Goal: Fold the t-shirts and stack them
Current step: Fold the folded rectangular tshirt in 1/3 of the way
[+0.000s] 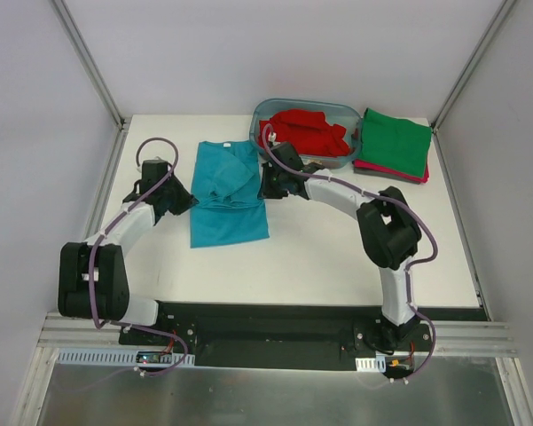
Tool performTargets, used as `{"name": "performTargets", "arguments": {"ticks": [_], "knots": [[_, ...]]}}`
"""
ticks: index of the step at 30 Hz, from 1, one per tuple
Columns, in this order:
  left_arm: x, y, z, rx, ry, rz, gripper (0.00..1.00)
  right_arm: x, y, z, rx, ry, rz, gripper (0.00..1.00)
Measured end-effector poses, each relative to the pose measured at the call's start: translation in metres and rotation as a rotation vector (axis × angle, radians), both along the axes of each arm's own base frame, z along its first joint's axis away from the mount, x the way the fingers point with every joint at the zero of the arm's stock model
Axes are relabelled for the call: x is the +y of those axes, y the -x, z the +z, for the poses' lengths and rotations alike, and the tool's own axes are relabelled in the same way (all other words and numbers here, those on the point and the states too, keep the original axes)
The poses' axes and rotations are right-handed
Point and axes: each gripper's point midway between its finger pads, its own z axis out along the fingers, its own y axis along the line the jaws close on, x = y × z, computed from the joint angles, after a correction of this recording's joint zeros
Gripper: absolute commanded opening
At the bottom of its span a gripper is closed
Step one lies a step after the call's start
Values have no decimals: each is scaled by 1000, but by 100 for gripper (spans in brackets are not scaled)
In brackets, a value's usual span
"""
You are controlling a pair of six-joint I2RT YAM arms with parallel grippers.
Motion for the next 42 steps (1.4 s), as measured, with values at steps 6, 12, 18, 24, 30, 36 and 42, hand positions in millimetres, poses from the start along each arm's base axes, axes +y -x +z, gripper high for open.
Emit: {"name": "performTargets", "arguments": {"ticks": [6, 12, 18, 24, 30, 36, 42], "knots": [[3, -1, -19, 56, -9, 8, 0, 1, -8, -24, 19, 12, -10, 11], [10, -4, -30, 85, -20, 31, 0, 4, -18, -39, 30, 2, -9, 15], [13, -5, -33, 92, -27, 32, 45, 8, -22, -38, 23, -17, 1, 57], [19, -2, -19, 63, -55, 31, 99, 10, -23, -29, 6, -14, 31, 80], [22, 33, 44, -165, -35, 69, 99, -3, -1, 6, -48, 22, 85, 96], [18, 80, 32, -219, 29, 104, 99, 26, 55, 45, -120, 2, 238, 96], [20, 104, 6, -142, 45, 139, 99, 71, 94, 19, -75, 6, 372, 96]]}}
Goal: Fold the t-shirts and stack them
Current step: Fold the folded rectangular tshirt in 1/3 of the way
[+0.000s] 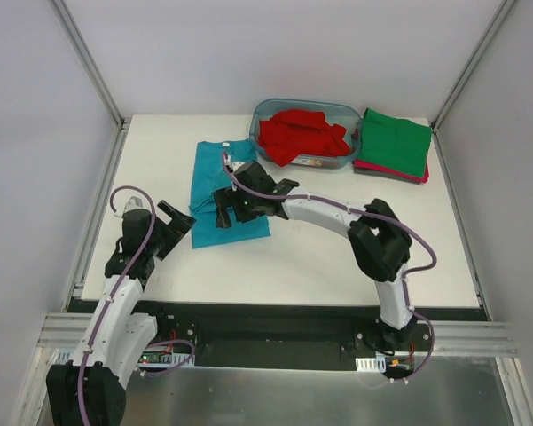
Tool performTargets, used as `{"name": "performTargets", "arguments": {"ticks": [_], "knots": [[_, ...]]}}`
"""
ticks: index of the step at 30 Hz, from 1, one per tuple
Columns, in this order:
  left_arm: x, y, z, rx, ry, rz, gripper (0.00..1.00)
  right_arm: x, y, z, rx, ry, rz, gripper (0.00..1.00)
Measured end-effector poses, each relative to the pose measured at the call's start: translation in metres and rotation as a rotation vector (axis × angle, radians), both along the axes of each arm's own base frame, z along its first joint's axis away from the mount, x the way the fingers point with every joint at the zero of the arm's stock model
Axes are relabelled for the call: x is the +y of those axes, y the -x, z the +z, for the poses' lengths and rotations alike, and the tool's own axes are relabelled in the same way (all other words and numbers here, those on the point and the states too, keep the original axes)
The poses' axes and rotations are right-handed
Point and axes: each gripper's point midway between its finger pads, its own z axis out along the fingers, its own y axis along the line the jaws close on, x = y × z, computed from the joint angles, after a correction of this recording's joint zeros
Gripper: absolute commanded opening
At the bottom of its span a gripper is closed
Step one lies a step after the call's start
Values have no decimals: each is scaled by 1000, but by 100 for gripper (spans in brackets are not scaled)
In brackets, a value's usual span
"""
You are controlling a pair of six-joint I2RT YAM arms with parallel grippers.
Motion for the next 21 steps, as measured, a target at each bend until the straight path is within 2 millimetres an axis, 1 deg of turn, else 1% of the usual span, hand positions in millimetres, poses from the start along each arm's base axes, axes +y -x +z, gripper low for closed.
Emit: {"name": "performTargets", "arguments": {"ticks": [2, 4, 6, 8, 10, 13, 16, 19, 21], "knots": [[2, 1, 0, 2, -6, 13, 99, 7, -3, -15, 20, 15, 3, 96], [4, 2, -2, 12, -8, 22, 99, 9, -10, -30, 35, 32, -4, 96], [4, 4, -4, 24, -9, 23, 99, 10, -16, -40, 40, 48, -13, 96], [5, 4, -7, 37, -12, 26, 99, 12, -29, -47, 28, 64, -31, 96], [5, 4, -11, 53, -16, 30, 99, 17, -45, -50, 1, 71, -58, 96], [7, 5, -18, 80, -23, 37, 99, 26, -74, -47, -50, 67, -97, 96], [8, 6, -22, 98, -28, 41, 99, 33, -109, -40, -105, 46, -147, 96], [9, 6, -27, 119, -33, 46, 99, 35, -140, -29, -136, 15, -186, 96], [11, 7, -30, 131, -38, 51, 99, 31, -152, -21, -144, 2, -196, 96]]}}
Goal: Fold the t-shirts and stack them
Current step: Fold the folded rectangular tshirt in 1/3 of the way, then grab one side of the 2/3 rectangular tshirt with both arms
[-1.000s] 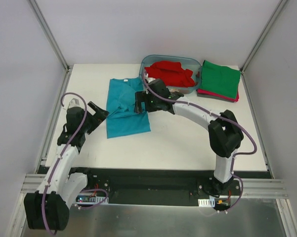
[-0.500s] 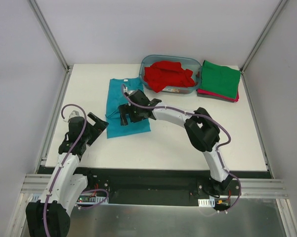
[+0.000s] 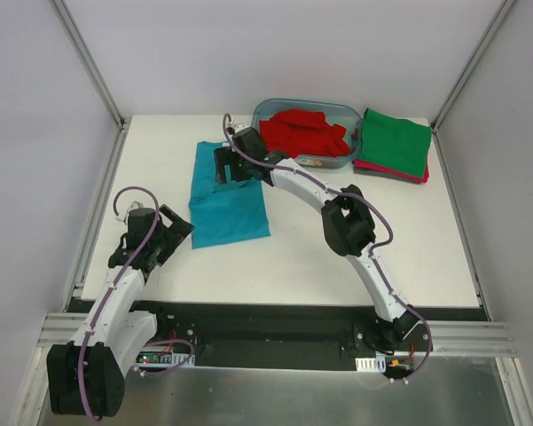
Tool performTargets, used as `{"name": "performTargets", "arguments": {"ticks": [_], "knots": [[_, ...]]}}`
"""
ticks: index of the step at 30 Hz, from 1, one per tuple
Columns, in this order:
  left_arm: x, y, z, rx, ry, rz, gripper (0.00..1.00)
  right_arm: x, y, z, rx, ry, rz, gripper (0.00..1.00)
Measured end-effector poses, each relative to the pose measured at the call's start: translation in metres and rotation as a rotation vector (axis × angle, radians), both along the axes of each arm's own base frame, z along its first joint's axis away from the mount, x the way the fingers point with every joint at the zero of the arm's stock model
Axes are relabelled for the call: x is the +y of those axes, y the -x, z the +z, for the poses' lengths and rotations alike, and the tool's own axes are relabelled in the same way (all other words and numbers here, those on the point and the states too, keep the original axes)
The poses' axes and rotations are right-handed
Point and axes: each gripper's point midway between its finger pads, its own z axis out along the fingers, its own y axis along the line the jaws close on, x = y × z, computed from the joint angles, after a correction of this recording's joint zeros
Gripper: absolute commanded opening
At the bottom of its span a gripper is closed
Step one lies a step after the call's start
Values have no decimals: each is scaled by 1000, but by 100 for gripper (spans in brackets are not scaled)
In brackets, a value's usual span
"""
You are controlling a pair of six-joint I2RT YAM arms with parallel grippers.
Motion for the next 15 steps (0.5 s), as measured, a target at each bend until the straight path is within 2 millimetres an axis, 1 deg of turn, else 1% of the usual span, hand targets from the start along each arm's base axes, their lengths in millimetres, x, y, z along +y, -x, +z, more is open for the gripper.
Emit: {"name": "performTargets", "arguments": {"ticks": [2, 4, 6, 8, 9, 10, 12, 13, 15], "knots": [[0, 1, -3, 14, -1, 1, 99, -7, -6, 8, -13, 1, -2, 96], [0, 1, -7, 32, -1, -1, 99, -16, -2, 13, -21, 27, 8, 96], [-2, 2, -12, 58, 7, -9, 99, -30, 16, 18, -20, 76, 29, 96], [-6, 4, -19, 91, 21, -24, 97, -49, 44, 28, -23, 125, 47, 96], [-8, 6, -22, 109, 31, -35, 97, -59, 60, 36, -33, 140, 51, 96], [-9, 6, -25, 123, 34, -40, 93, -71, 75, 45, -50, 151, 43, 96], [-13, 9, -32, 155, 45, -62, 83, -99, 105, 66, -90, 153, 8, 96], [-14, 11, -35, 171, 49, -73, 78, -112, 115, 75, -108, 146, -17, 96], [-19, 12, -40, 194, 65, -98, 63, -145, 132, 94, -155, 100, -100, 96]]}}
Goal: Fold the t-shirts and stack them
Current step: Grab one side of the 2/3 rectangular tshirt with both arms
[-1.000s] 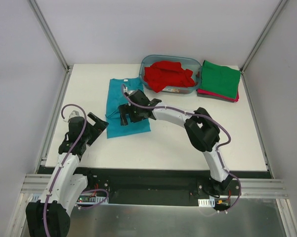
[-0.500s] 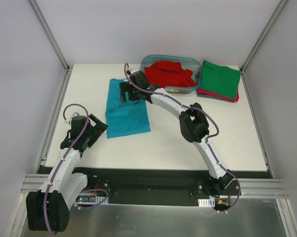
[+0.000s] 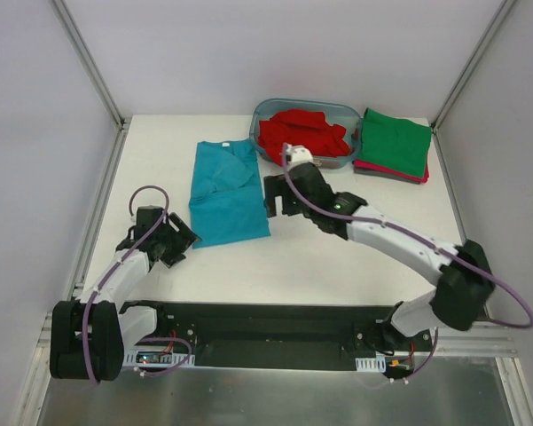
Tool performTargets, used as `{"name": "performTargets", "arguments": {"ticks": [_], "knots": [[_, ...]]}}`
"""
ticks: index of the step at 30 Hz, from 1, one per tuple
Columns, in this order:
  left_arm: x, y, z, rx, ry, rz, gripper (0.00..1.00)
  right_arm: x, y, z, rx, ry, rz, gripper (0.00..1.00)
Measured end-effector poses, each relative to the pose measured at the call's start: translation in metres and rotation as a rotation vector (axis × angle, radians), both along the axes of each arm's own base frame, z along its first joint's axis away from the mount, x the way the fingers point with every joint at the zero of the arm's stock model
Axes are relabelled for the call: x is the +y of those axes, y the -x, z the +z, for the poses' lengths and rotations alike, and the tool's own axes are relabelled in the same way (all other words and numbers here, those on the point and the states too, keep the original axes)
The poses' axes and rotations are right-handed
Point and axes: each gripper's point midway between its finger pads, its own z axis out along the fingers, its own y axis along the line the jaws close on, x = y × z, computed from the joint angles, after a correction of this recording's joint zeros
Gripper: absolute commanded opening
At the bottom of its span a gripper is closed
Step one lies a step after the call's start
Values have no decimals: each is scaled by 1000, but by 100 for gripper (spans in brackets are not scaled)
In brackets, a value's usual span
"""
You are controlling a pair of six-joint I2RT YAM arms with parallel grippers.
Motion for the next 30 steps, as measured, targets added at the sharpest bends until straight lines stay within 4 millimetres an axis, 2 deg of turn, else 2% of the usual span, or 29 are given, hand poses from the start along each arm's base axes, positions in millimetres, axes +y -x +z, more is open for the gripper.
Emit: {"name": "performTargets", "arguments": {"ticks": [2, 4, 7, 10, 15, 18, 21, 24, 30], "knots": [[-4, -2, -1, -1, 15, -17, 47, -24, 6, 8, -36, -45, -62, 96], [-7, -1, -6, 17, 31, -36, 41, -44, 10, 4, -53, -67, -121, 96], [-10, 0, -9, 32, 43, -49, 38, -61, 15, -24, -19, -34, -182, 96], [-10, -2, -11, 31, 40, -49, 37, -69, 23, -44, 21, -6, -201, 96], [-8, -6, -11, 27, 31, -43, 37, -62, 27, -46, 53, -42, -194, 96], [-5, -10, -11, 26, 18, -34, 35, -56, 29, -55, 88, -49, -184, 96], [-5, -14, -12, 26, 15, -32, 26, -52, 33, -67, 130, -44, -173, 96], [-7, -19, -15, 22, 24, -41, 1, -48, 36, -77, 169, -45, -168, 97], [-16, -24, -18, 16, 68, -70, 0, -41, 42, -90, 222, -56, -166, 99]]}}
